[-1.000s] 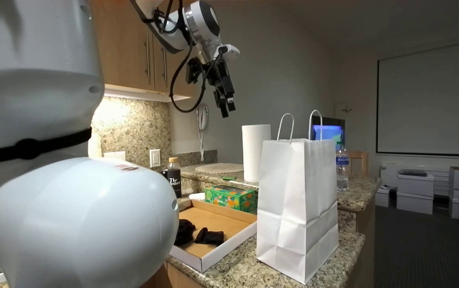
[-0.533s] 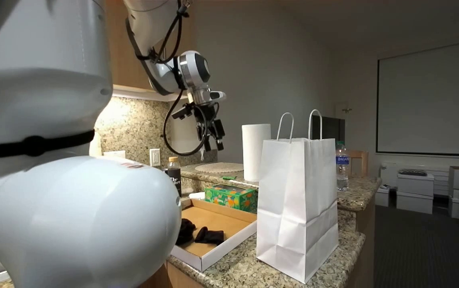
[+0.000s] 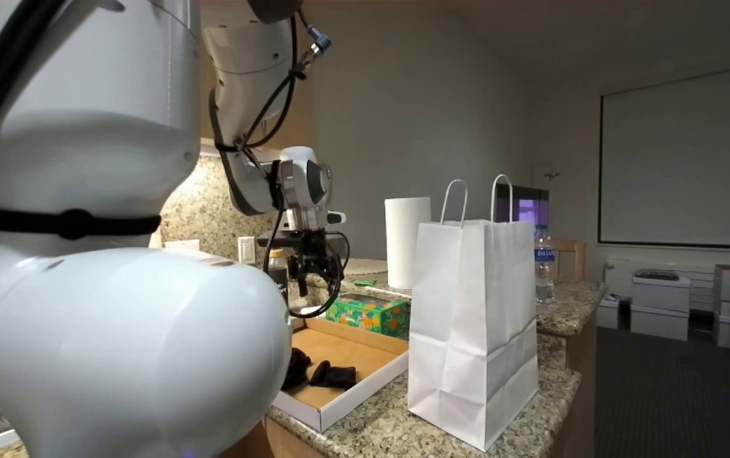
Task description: Remove all the objects from the tray and put them in the carrier bag
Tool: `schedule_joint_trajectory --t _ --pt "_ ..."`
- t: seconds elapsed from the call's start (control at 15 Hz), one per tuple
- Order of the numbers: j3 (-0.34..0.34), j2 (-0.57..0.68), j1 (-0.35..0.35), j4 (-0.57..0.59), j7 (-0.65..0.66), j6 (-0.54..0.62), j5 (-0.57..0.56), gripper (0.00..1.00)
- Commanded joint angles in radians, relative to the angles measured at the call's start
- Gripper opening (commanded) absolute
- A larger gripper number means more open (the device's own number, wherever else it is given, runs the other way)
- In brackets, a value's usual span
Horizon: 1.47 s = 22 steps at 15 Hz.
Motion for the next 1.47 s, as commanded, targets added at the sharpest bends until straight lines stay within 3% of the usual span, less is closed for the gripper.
schedule_joint_trajectory --t 0.0,0.33,0.67,1.07,1.13,1.2,1.4 --pt "0.028 0.040 0.031 -0.045 -0.174 0.079 0.092 1.00" --pt "0.066 0.145 0.054 -0.013 -0.430 0.027 0.219 1.00" --pt "0.067 0.235 0.045 0.034 -0.638 -0.146 0.254 1.00" --pt "0.039 0.318 0.055 0.092 -0.694 -0.229 0.218 1.00" --pt "0.035 0.324 0.054 0.093 -0.678 -0.212 0.227 0.98" --pt "0.031 0.330 0.054 0.098 -0.671 -0.206 0.231 0.81" --pt "0.013 0.323 0.060 0.096 -0.634 -0.193 0.220 0.63"
